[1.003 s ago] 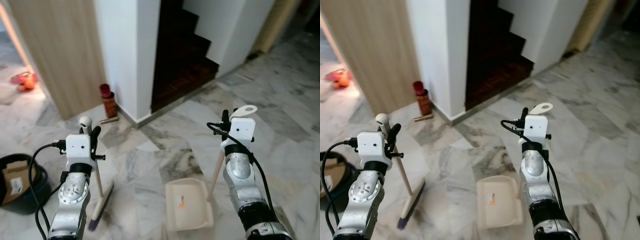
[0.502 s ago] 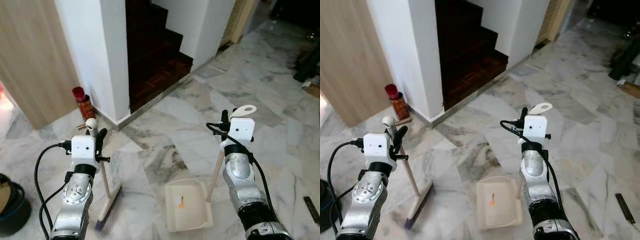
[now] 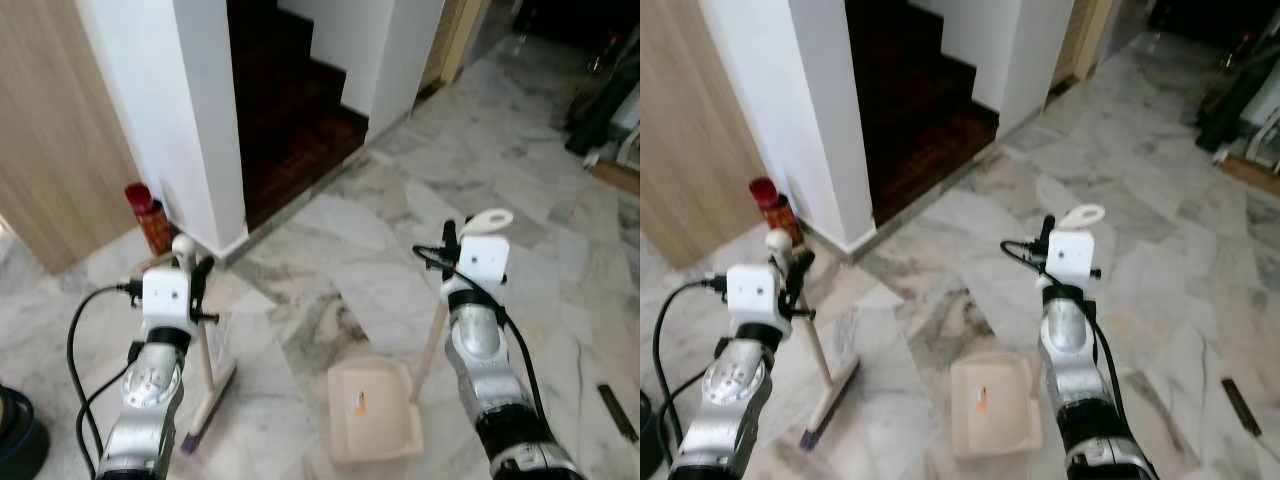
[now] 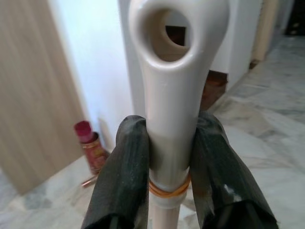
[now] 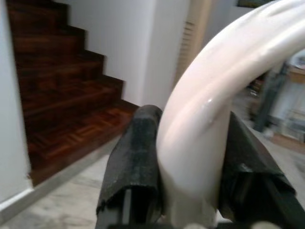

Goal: Sweep floor

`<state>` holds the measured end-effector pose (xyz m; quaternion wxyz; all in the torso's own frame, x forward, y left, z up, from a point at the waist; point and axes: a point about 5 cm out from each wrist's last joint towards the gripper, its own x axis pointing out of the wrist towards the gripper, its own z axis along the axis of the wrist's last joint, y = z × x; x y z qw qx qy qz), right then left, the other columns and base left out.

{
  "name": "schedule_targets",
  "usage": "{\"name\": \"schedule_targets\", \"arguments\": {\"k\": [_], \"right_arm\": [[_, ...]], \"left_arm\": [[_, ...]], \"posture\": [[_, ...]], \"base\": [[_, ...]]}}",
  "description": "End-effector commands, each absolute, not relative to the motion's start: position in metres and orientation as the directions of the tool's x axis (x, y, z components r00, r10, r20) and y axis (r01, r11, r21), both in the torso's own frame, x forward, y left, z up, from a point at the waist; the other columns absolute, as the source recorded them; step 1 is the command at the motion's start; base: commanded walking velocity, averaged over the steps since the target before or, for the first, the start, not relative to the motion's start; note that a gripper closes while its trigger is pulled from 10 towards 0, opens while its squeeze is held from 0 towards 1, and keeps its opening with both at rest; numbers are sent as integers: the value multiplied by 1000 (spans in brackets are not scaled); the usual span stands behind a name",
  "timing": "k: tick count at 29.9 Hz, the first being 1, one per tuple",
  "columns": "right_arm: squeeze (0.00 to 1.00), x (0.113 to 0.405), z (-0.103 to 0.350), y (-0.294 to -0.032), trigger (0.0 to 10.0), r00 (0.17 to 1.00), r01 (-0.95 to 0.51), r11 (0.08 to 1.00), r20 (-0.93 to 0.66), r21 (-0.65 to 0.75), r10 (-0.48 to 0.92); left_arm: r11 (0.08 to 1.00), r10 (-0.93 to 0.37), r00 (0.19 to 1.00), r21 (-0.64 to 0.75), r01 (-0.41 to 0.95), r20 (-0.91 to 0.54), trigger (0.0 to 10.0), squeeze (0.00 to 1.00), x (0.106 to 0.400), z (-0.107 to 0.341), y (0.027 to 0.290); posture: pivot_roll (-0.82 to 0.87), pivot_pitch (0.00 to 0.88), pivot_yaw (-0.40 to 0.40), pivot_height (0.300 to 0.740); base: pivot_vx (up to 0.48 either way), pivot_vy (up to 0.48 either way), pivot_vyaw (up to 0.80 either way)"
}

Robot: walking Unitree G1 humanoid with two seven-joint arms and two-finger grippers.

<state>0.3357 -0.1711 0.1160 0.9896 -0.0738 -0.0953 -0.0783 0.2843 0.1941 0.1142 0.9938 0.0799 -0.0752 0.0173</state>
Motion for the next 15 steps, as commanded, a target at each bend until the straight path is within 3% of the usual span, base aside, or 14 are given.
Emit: {"name": "schedule_targets", "arguments": {"k": [1,8,15], "right_arm": [[0,338,123,-176,10000,961,189,975,228,-119,-159],[0,338,123,-176,10000,961,189,975,227,-118,-159],[0,338,123,-175,10000,961,189,975,228,-118,-158]], "left_arm": [[985,6,983,171,-38,182,10000,0,287,122,191],[983,4,984,180,-37,181,10000,0,287,122,191],[983,5,983,178,-38,183,10000,0,287,122,191]], "posture": [[49,38,-46,740],[49,38,-46,740],[49,39,-47,740]], "base": [[0,0,0],[0,-311,-800],[0,0,-800]]}}
